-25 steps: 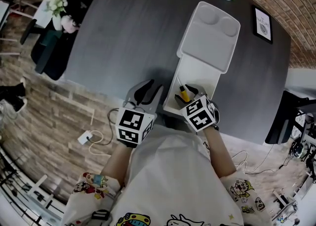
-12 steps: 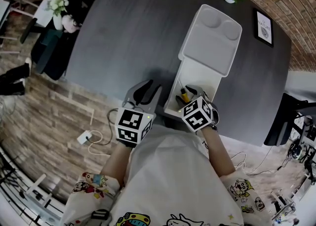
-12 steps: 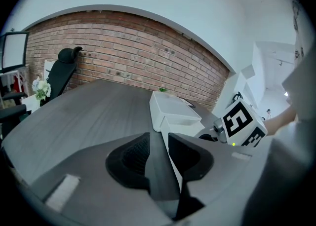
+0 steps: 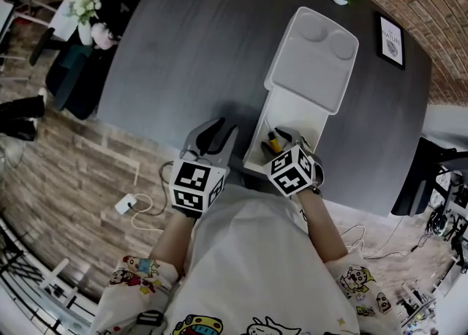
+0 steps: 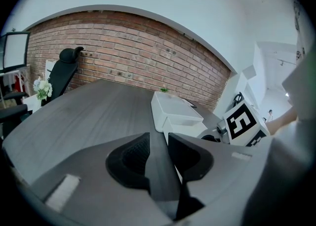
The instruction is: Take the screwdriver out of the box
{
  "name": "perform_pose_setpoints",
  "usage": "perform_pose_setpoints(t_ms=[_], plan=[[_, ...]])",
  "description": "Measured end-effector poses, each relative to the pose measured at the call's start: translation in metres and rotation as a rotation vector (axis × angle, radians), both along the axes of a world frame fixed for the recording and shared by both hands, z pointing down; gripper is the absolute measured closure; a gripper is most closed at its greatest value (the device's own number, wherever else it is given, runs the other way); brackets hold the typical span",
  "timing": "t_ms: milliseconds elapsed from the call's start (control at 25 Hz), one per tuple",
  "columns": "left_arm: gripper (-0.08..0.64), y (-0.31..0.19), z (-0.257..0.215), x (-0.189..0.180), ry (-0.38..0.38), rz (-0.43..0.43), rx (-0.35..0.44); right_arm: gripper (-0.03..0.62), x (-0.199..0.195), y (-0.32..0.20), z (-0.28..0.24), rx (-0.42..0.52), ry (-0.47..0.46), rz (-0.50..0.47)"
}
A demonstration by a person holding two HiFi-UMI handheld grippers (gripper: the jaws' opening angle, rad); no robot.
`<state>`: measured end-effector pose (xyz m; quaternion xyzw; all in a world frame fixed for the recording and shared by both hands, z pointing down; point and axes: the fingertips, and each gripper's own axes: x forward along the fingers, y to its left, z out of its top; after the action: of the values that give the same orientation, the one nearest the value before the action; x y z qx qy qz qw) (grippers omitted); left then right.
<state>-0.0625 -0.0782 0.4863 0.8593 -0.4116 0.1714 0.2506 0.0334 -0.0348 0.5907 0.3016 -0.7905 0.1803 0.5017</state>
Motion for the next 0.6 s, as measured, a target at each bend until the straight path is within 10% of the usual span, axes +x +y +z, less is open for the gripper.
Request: perform_pose_setpoints(t_ms=[600], plan=[[0.440,0.0069,0.0026,-0.0086,0.007,-0.032,-0.003,0.434,0.0003,0.0016,-0.0011,0.018,-0.002,0.011]])
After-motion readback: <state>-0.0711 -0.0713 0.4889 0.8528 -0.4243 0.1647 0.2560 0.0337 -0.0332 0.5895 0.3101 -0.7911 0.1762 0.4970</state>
